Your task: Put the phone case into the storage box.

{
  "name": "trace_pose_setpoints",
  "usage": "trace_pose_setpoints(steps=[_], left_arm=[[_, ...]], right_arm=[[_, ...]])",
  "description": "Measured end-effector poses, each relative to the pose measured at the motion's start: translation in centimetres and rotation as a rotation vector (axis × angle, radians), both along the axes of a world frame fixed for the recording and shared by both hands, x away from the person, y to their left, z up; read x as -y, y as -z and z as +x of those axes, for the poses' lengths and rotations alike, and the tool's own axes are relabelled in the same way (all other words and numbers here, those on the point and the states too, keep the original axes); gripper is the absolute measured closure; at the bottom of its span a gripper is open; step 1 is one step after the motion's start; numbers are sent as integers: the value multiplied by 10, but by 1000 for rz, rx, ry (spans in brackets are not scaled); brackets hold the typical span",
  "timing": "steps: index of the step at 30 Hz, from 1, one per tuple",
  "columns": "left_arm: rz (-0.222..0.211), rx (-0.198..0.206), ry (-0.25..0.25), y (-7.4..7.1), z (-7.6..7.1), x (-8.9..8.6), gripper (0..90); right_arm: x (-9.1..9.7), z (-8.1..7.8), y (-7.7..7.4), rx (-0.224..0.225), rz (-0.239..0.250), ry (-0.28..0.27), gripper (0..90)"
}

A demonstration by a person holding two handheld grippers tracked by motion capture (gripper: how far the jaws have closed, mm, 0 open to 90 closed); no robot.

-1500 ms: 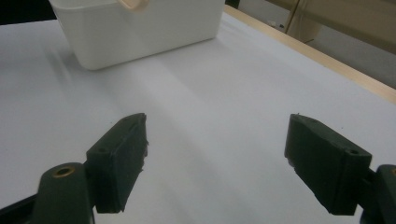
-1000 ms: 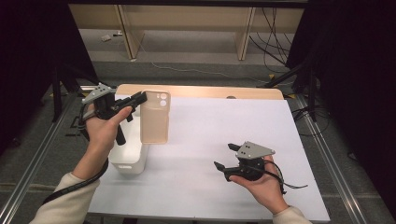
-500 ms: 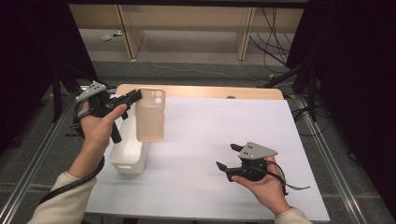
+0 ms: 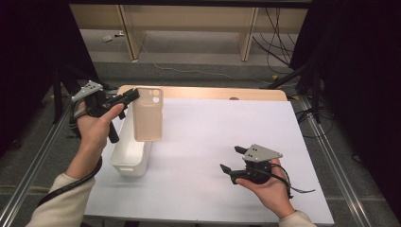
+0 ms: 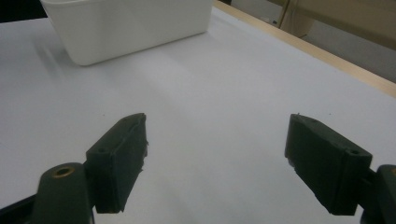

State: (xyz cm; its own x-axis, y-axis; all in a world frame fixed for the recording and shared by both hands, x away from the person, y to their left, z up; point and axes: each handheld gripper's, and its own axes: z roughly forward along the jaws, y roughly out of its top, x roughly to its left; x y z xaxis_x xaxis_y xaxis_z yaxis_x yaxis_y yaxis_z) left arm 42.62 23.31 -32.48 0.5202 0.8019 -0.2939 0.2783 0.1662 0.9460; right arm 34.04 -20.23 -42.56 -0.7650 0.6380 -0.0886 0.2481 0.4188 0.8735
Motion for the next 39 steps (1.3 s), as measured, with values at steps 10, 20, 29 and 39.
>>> trace_pose_setpoints(steps=[10, 20, 29, 39], left_arm=[[-8, 1, -8, -1, 1, -7, 829], [-16, 2, -17, -2, 2, -14, 829], [-15, 10, -25, -4, 3, -20, 828], [-18, 4, -31, -2, 6, -25, 828]], right_arm=[[4, -1, 1, 11, 13, 16, 222], [9, -2, 0, 3, 19, 25, 222], [13, -3, 0, -12, 18, 30, 222], [16, -3, 1, -15, 24, 38, 223]])
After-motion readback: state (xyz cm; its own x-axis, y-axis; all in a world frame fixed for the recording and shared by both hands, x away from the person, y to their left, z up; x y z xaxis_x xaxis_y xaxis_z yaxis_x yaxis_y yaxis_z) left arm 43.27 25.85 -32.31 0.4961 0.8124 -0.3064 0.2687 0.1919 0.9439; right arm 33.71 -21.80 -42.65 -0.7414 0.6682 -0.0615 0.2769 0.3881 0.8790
